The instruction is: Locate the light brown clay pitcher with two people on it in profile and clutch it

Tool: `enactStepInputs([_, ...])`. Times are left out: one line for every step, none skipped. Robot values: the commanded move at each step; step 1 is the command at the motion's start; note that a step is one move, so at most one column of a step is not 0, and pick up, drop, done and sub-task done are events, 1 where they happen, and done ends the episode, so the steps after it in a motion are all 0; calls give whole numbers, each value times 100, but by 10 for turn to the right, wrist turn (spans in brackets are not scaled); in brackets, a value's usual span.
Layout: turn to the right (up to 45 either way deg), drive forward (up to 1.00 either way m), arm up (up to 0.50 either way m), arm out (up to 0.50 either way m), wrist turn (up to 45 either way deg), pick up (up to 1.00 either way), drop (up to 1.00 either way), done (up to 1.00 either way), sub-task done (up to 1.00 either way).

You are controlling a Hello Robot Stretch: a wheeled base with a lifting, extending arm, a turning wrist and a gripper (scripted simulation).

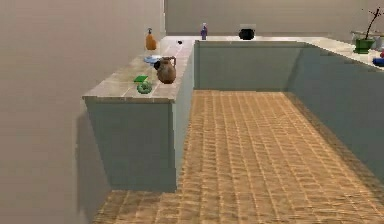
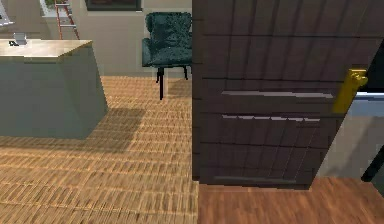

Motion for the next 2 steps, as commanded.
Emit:
enactStepInputs([-150,0,0,0,0,0,0,0,0])
enactStepInputs([0,20,0,0,0,0,0,0,0])
